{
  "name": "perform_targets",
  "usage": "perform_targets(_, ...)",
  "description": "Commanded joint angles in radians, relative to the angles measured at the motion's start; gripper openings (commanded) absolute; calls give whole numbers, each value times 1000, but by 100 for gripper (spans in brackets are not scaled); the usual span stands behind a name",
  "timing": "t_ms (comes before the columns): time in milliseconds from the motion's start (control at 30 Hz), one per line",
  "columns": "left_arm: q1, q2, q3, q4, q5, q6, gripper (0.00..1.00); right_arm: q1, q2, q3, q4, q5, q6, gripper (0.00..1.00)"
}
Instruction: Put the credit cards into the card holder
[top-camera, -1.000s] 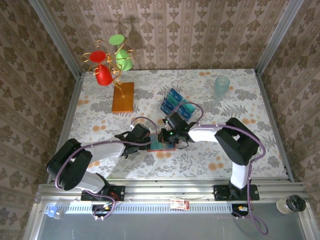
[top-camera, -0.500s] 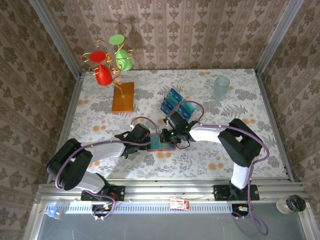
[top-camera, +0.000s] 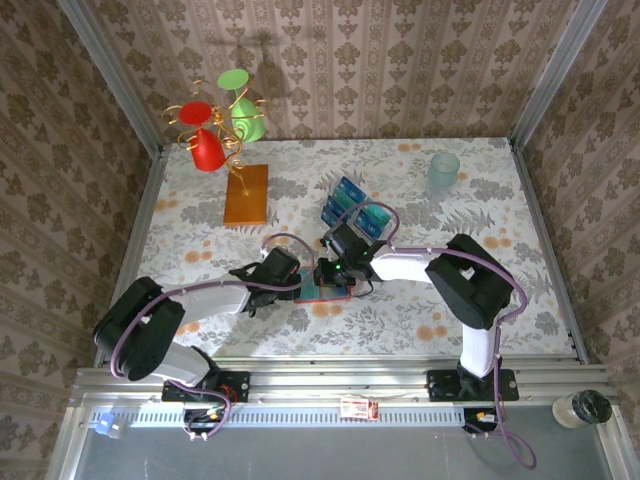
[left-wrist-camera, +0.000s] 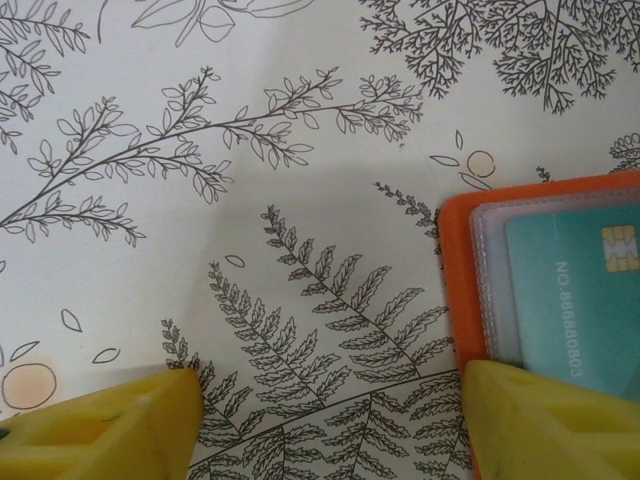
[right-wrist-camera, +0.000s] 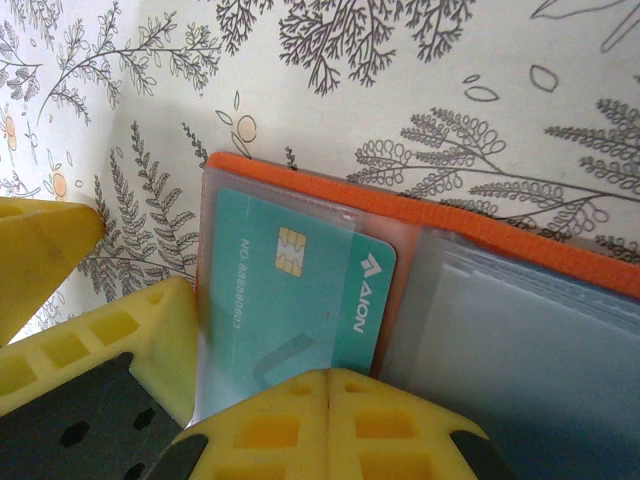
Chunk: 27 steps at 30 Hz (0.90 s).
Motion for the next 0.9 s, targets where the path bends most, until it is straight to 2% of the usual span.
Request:
perform_targets(0, 27, -32, 30, -20, 21, 31, 72, 13, 28, 24, -35, 4, -7, 0)
perform_targets(200, 64, -68, 24, -41, 38, 22, 72, 14, 15, 16, -31, 4, 3, 0)
perform_targets(867, 65, -11, -30, -1, 43, 8, 71, 14, -99, -28, -60, 38, -6, 0)
